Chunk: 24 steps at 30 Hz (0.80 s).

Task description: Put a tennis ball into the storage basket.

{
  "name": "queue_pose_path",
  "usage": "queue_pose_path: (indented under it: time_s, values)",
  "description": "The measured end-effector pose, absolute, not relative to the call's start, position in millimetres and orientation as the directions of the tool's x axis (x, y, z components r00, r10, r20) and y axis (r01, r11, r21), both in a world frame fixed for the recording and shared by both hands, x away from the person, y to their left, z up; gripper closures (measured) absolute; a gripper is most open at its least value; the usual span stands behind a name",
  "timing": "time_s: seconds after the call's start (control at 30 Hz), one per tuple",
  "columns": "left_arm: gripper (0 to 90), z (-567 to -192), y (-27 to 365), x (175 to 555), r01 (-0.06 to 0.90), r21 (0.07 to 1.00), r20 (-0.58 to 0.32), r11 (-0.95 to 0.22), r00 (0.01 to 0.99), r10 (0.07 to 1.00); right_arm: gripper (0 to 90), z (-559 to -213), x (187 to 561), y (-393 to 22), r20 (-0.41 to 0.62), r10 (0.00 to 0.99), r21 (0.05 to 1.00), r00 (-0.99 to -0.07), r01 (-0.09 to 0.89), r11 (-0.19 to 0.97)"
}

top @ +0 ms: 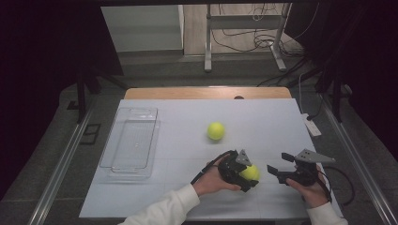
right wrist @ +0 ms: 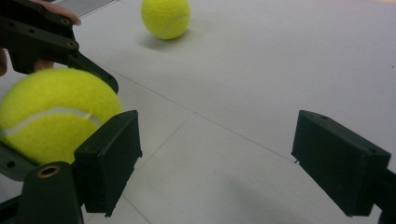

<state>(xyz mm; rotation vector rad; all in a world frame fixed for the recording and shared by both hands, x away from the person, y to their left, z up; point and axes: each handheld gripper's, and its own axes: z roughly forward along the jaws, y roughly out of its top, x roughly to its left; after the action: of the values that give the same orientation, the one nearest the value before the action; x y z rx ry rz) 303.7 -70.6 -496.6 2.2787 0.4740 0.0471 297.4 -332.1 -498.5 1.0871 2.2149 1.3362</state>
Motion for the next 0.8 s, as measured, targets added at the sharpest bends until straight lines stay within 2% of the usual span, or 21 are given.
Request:
queue_pose_path:
  time_s: [0.8]
  values:
    - [26.2, -476.5, -44.3, 303.6, 0.328, 0.773, -0.122, -0.543, 0.917, 0.380, 15.6, -498.1, 297.3, -329.0, 0.102, 0.744, 0.859, -0.661, 0.435, 0.269]
